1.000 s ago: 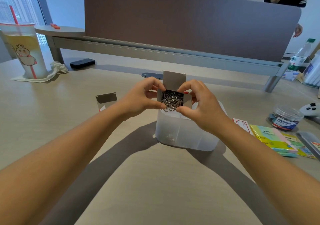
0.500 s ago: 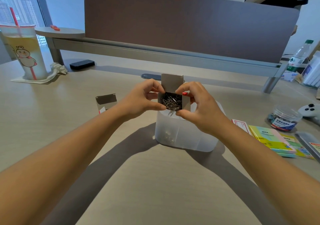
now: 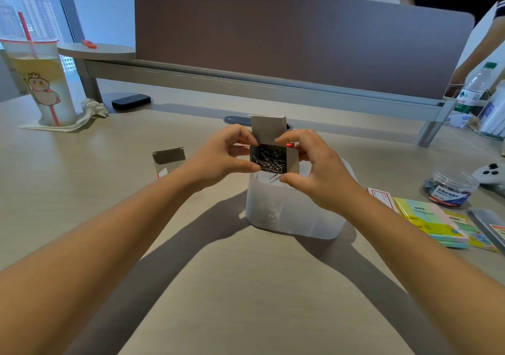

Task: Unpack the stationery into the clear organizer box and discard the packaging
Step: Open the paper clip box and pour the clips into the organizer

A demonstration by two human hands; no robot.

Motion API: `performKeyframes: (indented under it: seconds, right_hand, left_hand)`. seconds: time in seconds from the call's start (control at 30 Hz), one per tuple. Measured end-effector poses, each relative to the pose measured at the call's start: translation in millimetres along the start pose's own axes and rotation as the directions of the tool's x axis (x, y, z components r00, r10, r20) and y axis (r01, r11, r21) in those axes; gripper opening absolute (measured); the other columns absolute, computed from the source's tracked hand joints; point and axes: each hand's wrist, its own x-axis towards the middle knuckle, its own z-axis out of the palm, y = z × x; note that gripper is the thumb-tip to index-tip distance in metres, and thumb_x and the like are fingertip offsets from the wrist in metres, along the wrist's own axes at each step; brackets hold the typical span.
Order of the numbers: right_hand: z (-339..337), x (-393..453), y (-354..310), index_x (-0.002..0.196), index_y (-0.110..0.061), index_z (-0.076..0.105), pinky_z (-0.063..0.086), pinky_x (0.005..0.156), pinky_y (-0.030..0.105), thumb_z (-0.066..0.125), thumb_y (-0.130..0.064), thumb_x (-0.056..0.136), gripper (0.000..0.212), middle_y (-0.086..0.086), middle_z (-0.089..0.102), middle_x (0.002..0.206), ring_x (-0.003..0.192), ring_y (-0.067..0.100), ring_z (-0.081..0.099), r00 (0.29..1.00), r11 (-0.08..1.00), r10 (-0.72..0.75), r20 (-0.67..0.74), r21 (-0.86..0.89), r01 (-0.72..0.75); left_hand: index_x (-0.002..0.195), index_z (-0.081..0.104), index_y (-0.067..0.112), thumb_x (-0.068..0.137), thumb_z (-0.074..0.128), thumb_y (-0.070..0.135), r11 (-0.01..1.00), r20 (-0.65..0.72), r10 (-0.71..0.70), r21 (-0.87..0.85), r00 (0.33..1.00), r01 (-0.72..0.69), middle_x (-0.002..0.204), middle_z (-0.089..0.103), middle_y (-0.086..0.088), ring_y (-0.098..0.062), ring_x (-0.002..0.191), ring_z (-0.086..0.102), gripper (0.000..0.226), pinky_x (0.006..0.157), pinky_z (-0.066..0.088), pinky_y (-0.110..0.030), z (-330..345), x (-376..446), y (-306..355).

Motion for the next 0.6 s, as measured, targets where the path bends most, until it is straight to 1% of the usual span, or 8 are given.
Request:
performKeyframes:
  seconds: [0.03, 0.1, 0.17, 0.2, 0.27, 0.33, 0.5, 0.6]
  right_hand:
    - [0.0, -0.1, 0.0, 0.115, -0.013, 0.047, 0.030, 0.073, -0.010, 0.066, -0.004, 0.076, 0.044, -0.008, 0.039, 0.109, 0.090, 0.001, 0.042, 1.000, 1.000, 0.001, -0.002, 0.002, -0.001]
    - [-0.1, -0.3, 0.5, 0.116, -0.013, 0.047, 0.029, 0.073, -0.011, 0.065, -0.003, 0.077, 0.044, -0.004, 0.043, 0.114, 0.096, 0.003, 0.040, 1.000, 1.000, -0.003, -0.005, 0.004, 0.003]
    - [0.0, -0.4, 1.1, 0.116, -0.013, 0.048, 0.030, 0.073, -0.011, 0.065, -0.003, 0.077, 0.044, 0.003, 0.047, 0.121, 0.096, 0.003, 0.040, 1.000, 1.000, -0.013, -0.011, 0.005, 0.013]
    - [-0.2, -0.5, 1.1, 0.116, -0.013, 0.048, 0.030, 0.073, -0.011, 0.065, -0.002, 0.077, 0.044, 0.005, 0.048, 0.123, 0.095, 0.001, 0.040, 1.000, 1.000, -0.019, -0.014, 0.004, 0.019]
    - [-0.7, -0.8, 0.9, 0.115, -0.013, 0.048, 0.031, 0.074, -0.011, 0.065, -0.001, 0.076, 0.044, 0.007, 0.048, 0.124, 0.093, 0.000, 0.040, 0.999, 0.999, -0.034, -0.018, 0.001, 0.034]
    - [-1.1, -1.0, 0.7, 0.115, -0.012, 0.049, 0.031, 0.076, -0.010, 0.065, 0.000, 0.076, 0.043, 0.008, 0.048, 0.124, 0.096, 0.003, 0.041, 0.999, 0.999, -0.047, -0.019, -0.008, 0.047]
    - [0.2, -1.1, 1.1, 0.113, -0.011, 0.051, 0.033, 0.077, -0.006, 0.065, 0.000, 0.075, 0.042, 0.010, 0.050, 0.124, 0.102, 0.006, 0.040, 0.997, 0.995, -0.081, -0.016, -0.062, 0.080]
    - [-0.2, -2.6, -0.3, 0.114, -0.011, 0.051, 0.033, 0.079, -0.002, 0.065, 0.001, 0.075, 0.043, 0.009, 0.050, 0.124, 0.102, 0.007, 0.040, 0.997, 0.995, -0.078, -0.017, -0.064, 0.077]
  left_hand:
    - [0.080, 0.047, 0.024, 0.075, 0.063, -0.004, 1.000, -0.004, 0.003, 0.003, 1.000, -0.003, 0.092, 0.054, 0.013, -0.014, 0.098, 0.056, 0.032, 0.078, 0.050, -0.020, 0.0, 0.0, -0.7]
    - [0.079, 0.048, 0.024, 0.075, 0.063, -0.004, 1.000, -0.009, 0.015, 0.011, 1.000, -0.015, 0.091, 0.054, 0.014, -0.008, 0.092, 0.057, 0.032, 0.072, 0.051, -0.014, 0.1, -0.4, -1.6]
    - [0.079, 0.048, 0.024, 0.075, 0.063, -0.004, 1.000, -0.014, 0.028, 0.015, 1.000, -0.027, 0.090, 0.054, 0.014, -0.004, 0.086, 0.057, 0.032, 0.068, 0.050, -0.008, 0.1, -0.8, -2.0]
    - [0.079, 0.048, 0.024, 0.075, 0.063, -0.004, 0.999, -0.017, 0.030, 0.013, 0.999, -0.030, 0.089, 0.054, 0.014, -0.003, 0.085, 0.057, 0.032, 0.068, 0.050, -0.008, 0.0, -1.2, -2.1]
    - [0.080, 0.048, 0.023, 0.075, 0.062, -0.004, 0.999, -0.019, 0.035, 0.006, 0.999, -0.035, 0.089, 0.055, 0.013, -0.004, 0.085, 0.058, 0.031, 0.068, 0.051, -0.009, -0.4, -1.9, -2.2]
    - [0.079, 0.048, 0.023, 0.075, 0.062, -0.004, 0.999, -0.022, 0.042, 0.007, 0.999, -0.042, 0.090, 0.055, 0.013, -0.006, 0.086, 0.058, 0.031, 0.069, 0.052, -0.011, -0.7, -3.1, -2.1]
    - [0.079, 0.049, 0.022, 0.076, 0.062, -0.003, 1.000, -0.027, 0.027, 0.010, 0.999, -0.027, 0.091, 0.057, 0.011, -0.010, 0.089, 0.059, 0.029, 0.078, 0.052, -0.023, -0.2, -5.6, -3.5]
    - [0.079, 0.049, 0.021, 0.076, 0.062, -0.003, 1.000, -0.034, 0.021, 0.015, 0.999, -0.021, 0.090, 0.057, 0.012, -0.008, 0.087, 0.059, 0.029, 0.076, 0.051, -0.021, 0.4, -6.0, -3.1]
